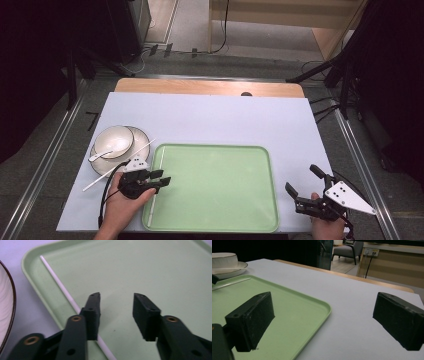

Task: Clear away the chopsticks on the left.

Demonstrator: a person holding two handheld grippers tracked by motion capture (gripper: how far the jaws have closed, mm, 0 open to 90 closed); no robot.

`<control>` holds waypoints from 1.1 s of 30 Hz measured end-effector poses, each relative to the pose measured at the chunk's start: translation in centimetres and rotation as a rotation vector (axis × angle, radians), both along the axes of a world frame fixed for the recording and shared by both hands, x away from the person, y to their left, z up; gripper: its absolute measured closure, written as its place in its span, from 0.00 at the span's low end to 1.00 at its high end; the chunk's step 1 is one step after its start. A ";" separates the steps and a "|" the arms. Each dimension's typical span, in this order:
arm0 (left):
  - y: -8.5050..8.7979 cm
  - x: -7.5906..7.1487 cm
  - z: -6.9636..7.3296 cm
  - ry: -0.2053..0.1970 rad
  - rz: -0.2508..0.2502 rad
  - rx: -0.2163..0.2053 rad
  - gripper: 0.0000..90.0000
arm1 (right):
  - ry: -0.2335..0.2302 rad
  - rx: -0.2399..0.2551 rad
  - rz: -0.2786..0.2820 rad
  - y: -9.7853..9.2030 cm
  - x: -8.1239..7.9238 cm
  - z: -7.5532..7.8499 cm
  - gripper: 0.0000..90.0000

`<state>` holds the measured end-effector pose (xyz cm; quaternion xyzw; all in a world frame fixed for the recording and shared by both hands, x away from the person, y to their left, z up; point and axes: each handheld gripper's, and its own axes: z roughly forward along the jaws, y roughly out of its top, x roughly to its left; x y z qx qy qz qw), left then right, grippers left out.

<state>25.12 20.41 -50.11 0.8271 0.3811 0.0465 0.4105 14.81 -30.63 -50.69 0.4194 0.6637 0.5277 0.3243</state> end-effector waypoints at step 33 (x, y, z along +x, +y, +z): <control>11.3 -1.1 3.0 -0.092 0.225 0.131 0.53 | -0.005 -0.002 0.000 -0.3 -1.3 0.1 0.04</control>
